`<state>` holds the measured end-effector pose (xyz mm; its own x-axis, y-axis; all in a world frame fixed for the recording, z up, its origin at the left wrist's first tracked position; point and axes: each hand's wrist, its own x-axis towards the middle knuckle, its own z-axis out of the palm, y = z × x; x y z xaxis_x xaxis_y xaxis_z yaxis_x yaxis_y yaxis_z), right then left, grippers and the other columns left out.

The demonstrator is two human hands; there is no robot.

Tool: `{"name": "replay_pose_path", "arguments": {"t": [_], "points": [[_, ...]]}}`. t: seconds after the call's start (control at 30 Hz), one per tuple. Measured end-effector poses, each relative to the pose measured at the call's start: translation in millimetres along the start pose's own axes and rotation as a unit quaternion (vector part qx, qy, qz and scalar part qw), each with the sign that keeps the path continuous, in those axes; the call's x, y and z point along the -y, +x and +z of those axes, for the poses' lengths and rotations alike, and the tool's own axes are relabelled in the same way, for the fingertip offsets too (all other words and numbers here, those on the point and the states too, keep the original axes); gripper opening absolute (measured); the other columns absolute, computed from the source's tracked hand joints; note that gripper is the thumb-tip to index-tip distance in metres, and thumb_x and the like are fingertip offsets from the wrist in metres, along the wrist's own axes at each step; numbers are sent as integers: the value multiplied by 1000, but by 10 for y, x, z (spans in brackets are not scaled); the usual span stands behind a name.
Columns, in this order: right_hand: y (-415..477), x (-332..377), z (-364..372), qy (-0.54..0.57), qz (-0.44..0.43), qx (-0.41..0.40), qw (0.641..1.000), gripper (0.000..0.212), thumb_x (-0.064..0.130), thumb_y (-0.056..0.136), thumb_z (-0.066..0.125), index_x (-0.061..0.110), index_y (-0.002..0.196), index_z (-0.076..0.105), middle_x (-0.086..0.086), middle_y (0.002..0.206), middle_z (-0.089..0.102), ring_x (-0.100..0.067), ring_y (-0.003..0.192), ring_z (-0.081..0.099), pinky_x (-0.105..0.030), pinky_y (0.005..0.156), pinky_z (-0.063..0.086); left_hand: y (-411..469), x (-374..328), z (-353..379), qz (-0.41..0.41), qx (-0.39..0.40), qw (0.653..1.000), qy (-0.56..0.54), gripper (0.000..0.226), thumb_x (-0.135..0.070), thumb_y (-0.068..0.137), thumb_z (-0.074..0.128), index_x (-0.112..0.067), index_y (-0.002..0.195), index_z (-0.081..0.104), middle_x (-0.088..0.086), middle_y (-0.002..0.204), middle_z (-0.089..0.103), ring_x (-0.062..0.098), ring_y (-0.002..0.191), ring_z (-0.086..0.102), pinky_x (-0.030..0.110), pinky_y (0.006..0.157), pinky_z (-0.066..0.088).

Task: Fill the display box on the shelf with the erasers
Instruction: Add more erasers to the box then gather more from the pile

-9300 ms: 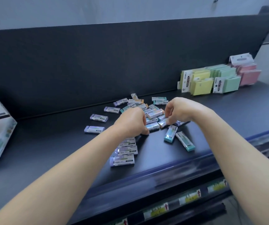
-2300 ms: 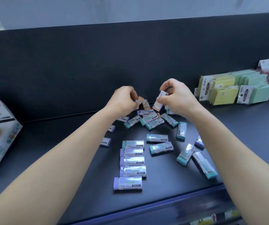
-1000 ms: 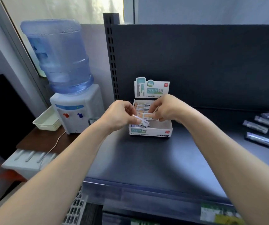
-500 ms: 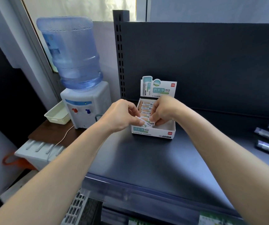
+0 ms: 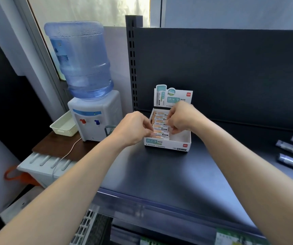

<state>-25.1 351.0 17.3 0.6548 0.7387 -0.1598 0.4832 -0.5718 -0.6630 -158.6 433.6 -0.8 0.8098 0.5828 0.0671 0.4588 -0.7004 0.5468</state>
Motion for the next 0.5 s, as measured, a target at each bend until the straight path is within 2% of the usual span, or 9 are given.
{"name": "replay_pose_path", "arguments": {"t": [0.07,0.2,0.27,0.37,0.5], "points": [[-12,-22,-12,-3,0,-13,1000,25,-4,83,58,-6,108,64,-16,90,64,-21,63,61,-27,58,57,6,17,-5,7,-11,1000,-3,10,-16,84,68,-13,91,74,-10,75,57,4,70,51,14,57,33],[-68,-85,-59,-10,5,-58,998,24,-1,83,61,-4,107,66,-18,101,68,-25,82,67,-36,74,60,42,-56,-13,35,-50,998,-7,15,-16,88,62,-14,99,71,-2,94,63,12,82,56,21,70,39],[-143,-151,-127,-28,11,-98,995,17,0,81,64,-1,97,70,-18,99,71,-30,88,70,-42,81,59,65,-188,16,73,-57,996,-20,14,-18,89,61,-15,98,71,-1,91,62,10,76,55,19,67,39],[-317,-337,-347,-12,41,-158,987,12,4,84,61,3,88,72,-15,92,71,-31,80,72,-43,78,60,87,-492,129,144,-40,988,-48,12,-18,88,61,-17,93,72,-6,80,58,2,66,48,5,56,35],[-695,-750,-791,-8,95,-258,961,16,4,81,60,11,77,73,-13,85,72,-29,74,73,-41,74,61,85,-1017,417,238,18,969,-71,9,-17,85,64,-17,89,72,-9,71,54,6,67,48,13,57,35]]}}
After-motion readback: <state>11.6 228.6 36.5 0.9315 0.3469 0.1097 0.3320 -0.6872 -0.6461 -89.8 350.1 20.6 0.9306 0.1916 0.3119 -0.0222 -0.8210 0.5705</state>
